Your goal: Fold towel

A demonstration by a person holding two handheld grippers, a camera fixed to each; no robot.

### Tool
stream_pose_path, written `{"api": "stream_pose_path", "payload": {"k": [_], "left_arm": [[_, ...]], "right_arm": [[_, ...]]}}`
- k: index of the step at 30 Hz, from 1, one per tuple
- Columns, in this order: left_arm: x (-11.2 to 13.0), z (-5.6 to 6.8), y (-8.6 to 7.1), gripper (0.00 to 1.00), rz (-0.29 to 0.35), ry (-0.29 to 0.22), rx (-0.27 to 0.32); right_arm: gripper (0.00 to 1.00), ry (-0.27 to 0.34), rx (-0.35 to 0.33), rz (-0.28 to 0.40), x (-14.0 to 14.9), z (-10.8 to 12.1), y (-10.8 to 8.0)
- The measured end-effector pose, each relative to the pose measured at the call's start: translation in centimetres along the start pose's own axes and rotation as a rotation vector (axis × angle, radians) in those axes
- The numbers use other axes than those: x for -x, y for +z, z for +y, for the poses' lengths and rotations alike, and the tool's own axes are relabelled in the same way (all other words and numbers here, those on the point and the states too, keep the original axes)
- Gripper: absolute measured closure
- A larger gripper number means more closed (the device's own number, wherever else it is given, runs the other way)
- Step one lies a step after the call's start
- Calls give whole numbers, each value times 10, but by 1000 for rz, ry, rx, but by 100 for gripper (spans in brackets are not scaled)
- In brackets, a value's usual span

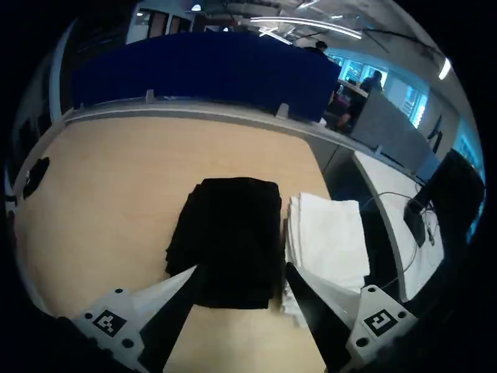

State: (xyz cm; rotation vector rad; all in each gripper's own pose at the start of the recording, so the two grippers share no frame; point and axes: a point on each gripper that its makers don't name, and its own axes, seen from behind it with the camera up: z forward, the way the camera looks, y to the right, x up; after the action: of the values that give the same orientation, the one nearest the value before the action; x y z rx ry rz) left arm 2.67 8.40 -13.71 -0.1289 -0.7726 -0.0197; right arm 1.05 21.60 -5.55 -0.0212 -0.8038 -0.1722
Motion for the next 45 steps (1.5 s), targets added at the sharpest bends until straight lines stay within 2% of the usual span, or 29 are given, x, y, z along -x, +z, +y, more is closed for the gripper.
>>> {"api": "stream_pose_path", "payload": {"k": [12, 24, 33, 39, 45], "left_arm": [[-23, -13, 3, 22, 54, 10, 7], [-43, -16, 7, 22, 94, 24, 17], [-71, -26, 9, 22, 187, 30, 6], [-104, -36, 4, 22, 290, 25, -8], [-138, -50, -7, 22, 404, -4, -32]], "right_arm": [[0, 115, 17, 241, -61, -32, -38], [0, 187, 43, 481, -116, -58, -87], [0, 197, 18, 545, -142, -96, -106], [0, 191, -23, 586, -159, -128, -120], [0, 183, -57, 600, -169, -161, -126]]}}
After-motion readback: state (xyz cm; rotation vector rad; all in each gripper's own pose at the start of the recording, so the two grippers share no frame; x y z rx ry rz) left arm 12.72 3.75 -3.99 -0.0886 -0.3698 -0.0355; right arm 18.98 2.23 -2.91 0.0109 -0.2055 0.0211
